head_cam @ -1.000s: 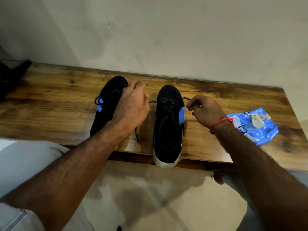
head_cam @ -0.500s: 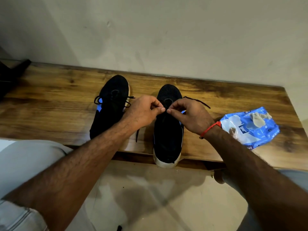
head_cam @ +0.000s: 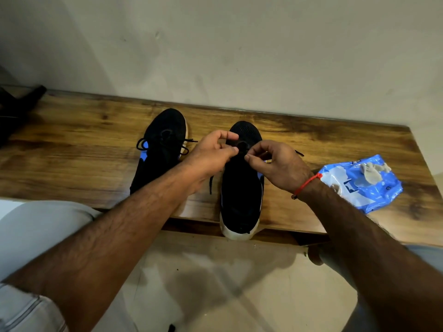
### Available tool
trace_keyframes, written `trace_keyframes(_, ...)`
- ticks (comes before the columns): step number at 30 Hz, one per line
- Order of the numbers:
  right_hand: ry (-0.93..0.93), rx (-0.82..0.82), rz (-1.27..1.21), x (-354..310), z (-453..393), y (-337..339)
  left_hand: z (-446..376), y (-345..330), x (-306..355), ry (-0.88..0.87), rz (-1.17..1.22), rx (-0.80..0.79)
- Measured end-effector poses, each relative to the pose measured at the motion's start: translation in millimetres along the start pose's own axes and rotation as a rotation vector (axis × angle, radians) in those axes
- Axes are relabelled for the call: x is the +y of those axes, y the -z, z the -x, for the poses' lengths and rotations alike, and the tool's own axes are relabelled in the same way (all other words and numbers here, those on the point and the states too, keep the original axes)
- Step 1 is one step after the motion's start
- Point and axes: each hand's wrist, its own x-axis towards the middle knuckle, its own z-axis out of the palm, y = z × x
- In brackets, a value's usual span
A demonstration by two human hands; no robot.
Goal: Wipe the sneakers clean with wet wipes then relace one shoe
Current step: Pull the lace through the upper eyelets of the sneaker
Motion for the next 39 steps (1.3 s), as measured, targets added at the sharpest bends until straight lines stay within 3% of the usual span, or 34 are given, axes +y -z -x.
trace_keyframes(4, -0.002, -0.013, 0.027, 0.2, -0.9, -1.3, 1.2, -3.1, 2.0, 0.101, 0.012, -0.031)
trace_keyframes(8, -0.009, -0.001, 0.027, 1.5, -2.2, -3.3, 2.1, -4.4, 3.3, 0.155, 0.316, -0.020)
trace_keyframes(12, -0.025, 0.030, 0.001, 3.8, -3.8, -2.6, 1.3, -3.6, 2.8, 0.175, 0.470, -0.037)
trace_keyframes(15, -0.030, 0.019, -0.030, 3.4, -3.1, -2.4, 2.2, -1.6, 4.9, 0.223, 0.469, -0.049)
trace_keyframes(19, -0.010, -0.045, -0.028, -0.1, -2.2, -5.7, 0.1, 0.5, 5.0, 0.179, 0.257, 0.028)
trace_keyframes(26, -0.048, -0.046, -0.083, 1.7, -3.5, -1.4, -0.3, 5.5, 4.5, 0.183, 0.478, -0.058)
trace_keyframes(28, -0.056, -0.050, -0.089, 2.2, -2.8, -1.2, 1.2, 9.9, 4.0, 0.141, 0.406, -0.090)
trace_keyframes(30, -0.055, -0.061, -0.073, 2.4, -2.1, -3.4, 1.7, 13.2, 5.0, 0.029, 0.158, -0.057)
trace_keyframes(33, -0.067, -0.061, -0.069, 1.7, -3.5, -4.4, -1.3, 16.1, 2.5, -0.305, -0.342, 0.161)
trace_keyframes(36, -0.074, -0.066, -0.075, -0.1, -4.9, -3.9, -4.5, 14.7, -8.5, -0.592, -0.694, 0.325)
trace_keyframes(38, -0.063, -0.057, -0.055, -0.7, -5.3, -4.9, -5.6, 10.0, -14.8, -0.524, -0.764, 0.344)
trace_keyframes(39, -0.062, -0.046, -0.045, -0.7, -5.4, -5.5, -3.3, 9.1, -9.9, -0.354, -0.634, 0.288)
